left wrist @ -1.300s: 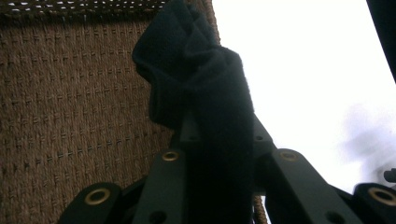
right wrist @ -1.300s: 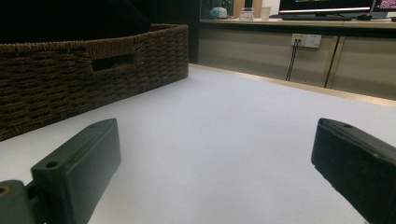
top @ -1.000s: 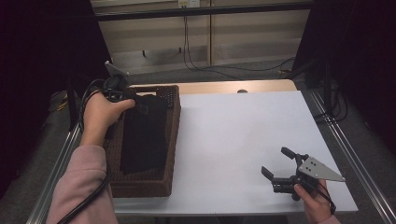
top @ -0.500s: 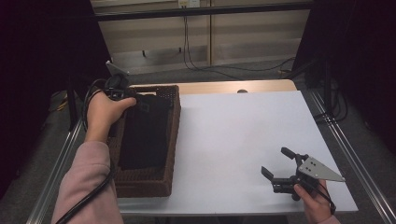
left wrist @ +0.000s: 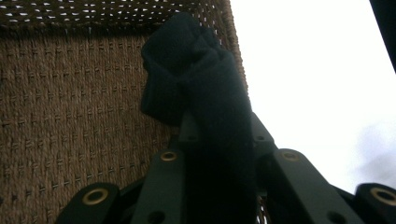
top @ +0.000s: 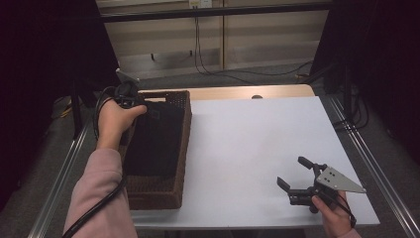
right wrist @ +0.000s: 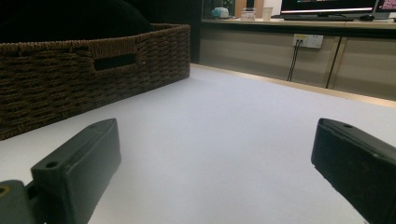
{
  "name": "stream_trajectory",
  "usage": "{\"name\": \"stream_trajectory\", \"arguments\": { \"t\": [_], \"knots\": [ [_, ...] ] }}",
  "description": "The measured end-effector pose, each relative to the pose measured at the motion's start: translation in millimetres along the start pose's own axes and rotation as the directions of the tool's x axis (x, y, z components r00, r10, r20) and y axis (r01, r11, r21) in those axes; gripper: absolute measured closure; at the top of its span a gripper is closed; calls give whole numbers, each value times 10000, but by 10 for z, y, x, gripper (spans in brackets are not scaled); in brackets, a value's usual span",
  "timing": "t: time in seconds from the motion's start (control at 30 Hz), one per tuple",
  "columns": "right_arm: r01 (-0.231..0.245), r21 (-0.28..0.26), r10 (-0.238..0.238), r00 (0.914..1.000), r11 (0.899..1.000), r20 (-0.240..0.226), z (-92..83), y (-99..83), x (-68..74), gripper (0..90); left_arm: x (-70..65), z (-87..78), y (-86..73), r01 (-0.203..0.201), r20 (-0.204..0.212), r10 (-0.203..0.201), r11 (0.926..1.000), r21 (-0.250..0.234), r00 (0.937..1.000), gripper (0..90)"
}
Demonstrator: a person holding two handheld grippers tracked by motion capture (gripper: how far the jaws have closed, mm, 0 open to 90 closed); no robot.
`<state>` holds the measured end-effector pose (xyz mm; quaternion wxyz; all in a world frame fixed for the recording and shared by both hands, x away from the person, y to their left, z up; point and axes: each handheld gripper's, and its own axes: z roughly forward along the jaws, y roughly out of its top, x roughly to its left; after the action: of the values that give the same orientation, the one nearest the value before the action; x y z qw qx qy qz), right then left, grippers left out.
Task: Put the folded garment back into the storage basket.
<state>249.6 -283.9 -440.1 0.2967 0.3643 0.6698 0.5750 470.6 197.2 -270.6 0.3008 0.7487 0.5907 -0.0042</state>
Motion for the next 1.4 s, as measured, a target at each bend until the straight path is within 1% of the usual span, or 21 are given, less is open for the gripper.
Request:
{"name": "stream_trajectory", "arguments": {
  "t": [0.03, 0.07, 0.2, 0.23, 0.27, 0.4, 0.43, 0.47, 0.7, 0.73, 0.77, 0.8, 0.83, 0.97, 1.17, 1.2, 1.23, 1.27, 1.33, 1.37, 1.4],
  "knots": [
    [32, -24, -32, 10000, 10000, -7, 1, 0, -1, 11, 33, 2, 8, -360, -28, 360, 9992, 155, 9993, 743],
    [-4, -14, 4, 10000, 10000, -10, 0, 0, -1, 12, 26, 24, 4, -93, 10, 93, 9999, -73, 10000, 742],
    [-165, -59, 165, 9999, 9998, -42, 0, -1, -1, 12, 53, 44, 10, -80, -114, 79, 9999, -100, 9999, 741],
    [-117, -47, 117, 9999, 9999, -27, 0, -2, -6, 12, 66, 50, 15, -174, -3, 174, 9998, -134, 9998, 740],
    [-126, -46, 126, 9999, 9999, -29, 1, -3, -6, 12, 69, 49, 16, -155, -117, 154, 9998, -95, 9998, 739],
    [-89, -55, 89, 10000, 9999, -37, 3, -1, 0, 12, 85, 65, 26, -235, -112, 233, 9996, -174, 9997, 739],
    [-93, -52, 93, 9999, 9999, -41, 3, -1, 0, 12, 99, 65, 30, -389, -76, 388, 9992, -64, 9992, 738],
    [-118, -35, 118, 9999, 9999, -32, 3, -2, 0, 12, 90, 75, 29, -225, -154, 223, 9997, -136, 9996, 738],
    [-167, -35, 167, 9999, 9999, -33, 3, -3, 1, 12, 152, 129, 24, -403, -148, 399, 9988, -276, 9991, 733],
    [-166, -34, 166, 9999, 9999, -30, 3, -3, 1, 12, 184, 114, 28, -790, -328, 788, 9969, -52, 9964, 731],
    [-148, -23, 148, 9999, 9999, -38, 3, -4, 0, 12, 183, 133, 21, -572, -254, 565, 9980, -286, 9981, 729],
    [-173, -34, 173, 9998, 9998, -35, 3, -3, 2, 12, 207, 135, 21, -759, -267, 751, 9967, -296, 9968, 726],
    [-167, -34, 167, 9999, 9999, -42, 3, -3, 1, 12, 210, 136, 13, -617, -397, 601, 9973, -390, 9974, 725],
    [-168, -4, 168, 9999, 9999, -35, 2, -5, -5, 12, 257, 150, 2, -610, -346, 589, 9962, -616, 9977, 716],
    [-126, -29, 126, 9999, 9999, -67, 8, -5, -3, 12, 302, 161, -11, -896, -478, 864, 9934, -718, 9951, 703],
    [-305, -81, 305, 9995, 9995, -40, 13, -2, 8, 12, 306, 162, -15, -862, -492, 828, 9937, -718, 9954, 702],
    [-162, -34, 161, 9998, 9999, -121, 12, -6, 0, 12, 345, 147, -10, -1321, -535, 1295, 9901, -468, 9901, 699],
    [-159, -26, 158, 9998, 9999, -120, 13, -6, 0, 12, 338, 163, -17, -1081, -536, 1041, 9911, -776, 9931, 697],
    [-137, -22, 137, 9998, 9999, -120, 12, -7, -3, 12, 355, 167, -25, -1069, -621, 1020, 9909, -817, 9928, 697],
    [-102, -12, 101, 9999, 9999, -119, 12, -8, -5, 12, 393, 149, -20, -1528, -718, 1490, 9869, -514, 9862, 697],
    [-99, -1, 99, 9999, 10000, -125, 11, -8, -5, 12, 381, 175, -31, -1130, -701, 1068, 9894, -913, 9918, 700]
  ]
}}
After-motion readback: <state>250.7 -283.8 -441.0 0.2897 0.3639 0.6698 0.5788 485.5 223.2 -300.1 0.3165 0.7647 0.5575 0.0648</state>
